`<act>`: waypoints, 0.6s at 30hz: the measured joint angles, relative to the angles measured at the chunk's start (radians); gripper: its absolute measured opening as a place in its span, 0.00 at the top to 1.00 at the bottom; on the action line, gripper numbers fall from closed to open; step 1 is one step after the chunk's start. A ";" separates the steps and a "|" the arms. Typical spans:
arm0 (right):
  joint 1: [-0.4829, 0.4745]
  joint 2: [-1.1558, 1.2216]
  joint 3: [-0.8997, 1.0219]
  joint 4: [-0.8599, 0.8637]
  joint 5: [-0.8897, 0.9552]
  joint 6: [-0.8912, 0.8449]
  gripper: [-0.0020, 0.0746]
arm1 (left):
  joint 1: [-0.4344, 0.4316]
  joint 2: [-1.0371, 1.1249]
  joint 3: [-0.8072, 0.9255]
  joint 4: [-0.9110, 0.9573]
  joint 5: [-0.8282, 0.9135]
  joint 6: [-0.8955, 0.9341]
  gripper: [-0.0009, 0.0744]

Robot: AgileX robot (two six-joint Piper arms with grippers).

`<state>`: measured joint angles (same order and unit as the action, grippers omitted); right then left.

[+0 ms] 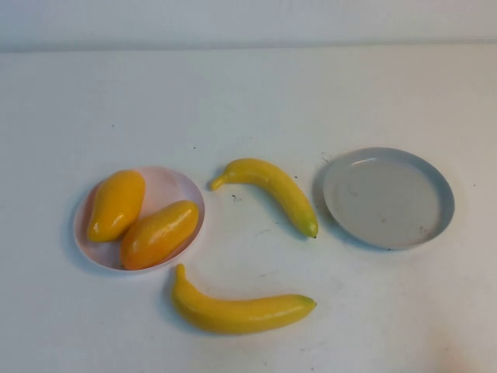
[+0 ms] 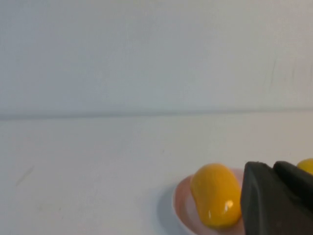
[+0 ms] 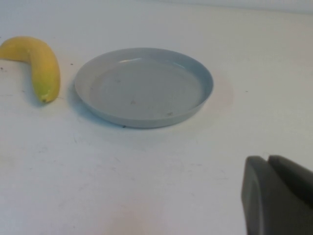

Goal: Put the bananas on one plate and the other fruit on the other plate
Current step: Put another type of fruit in the right plate

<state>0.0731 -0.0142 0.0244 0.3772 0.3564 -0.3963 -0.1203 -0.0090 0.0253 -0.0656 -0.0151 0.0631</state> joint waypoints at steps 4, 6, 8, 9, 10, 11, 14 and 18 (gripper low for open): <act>0.000 0.000 0.000 0.000 0.000 0.000 0.99 | 0.026 0.000 0.000 0.000 0.106 0.002 0.99; 0.000 0.000 0.000 0.000 0.000 0.000 0.99 | 0.030 0.000 0.000 0.000 0.158 0.002 0.99; 0.000 0.000 0.000 0.000 0.000 0.000 0.99 | 0.031 0.000 0.000 0.000 0.220 0.002 0.99; 0.000 0.000 0.000 0.000 0.000 0.000 0.99 | 0.031 0.000 0.000 0.000 0.254 0.002 0.99; 0.000 0.000 0.000 0.000 0.000 0.000 0.99 | 0.031 0.000 0.000 0.000 0.280 0.002 0.99; 0.000 0.000 0.000 0.000 0.000 0.000 0.99 | 0.031 0.000 0.000 0.000 0.312 0.004 0.99; 0.000 0.000 0.000 0.000 0.000 0.000 0.99 | 0.031 0.000 0.000 0.019 0.379 0.004 0.99; 0.000 0.000 0.000 0.000 0.000 0.000 0.99 | 0.031 0.000 0.000 0.027 0.389 0.004 0.99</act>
<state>0.0731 -0.0142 0.0244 0.3772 0.3568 -0.3963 -0.0897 -0.0093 0.0253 -0.0390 0.3738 0.0672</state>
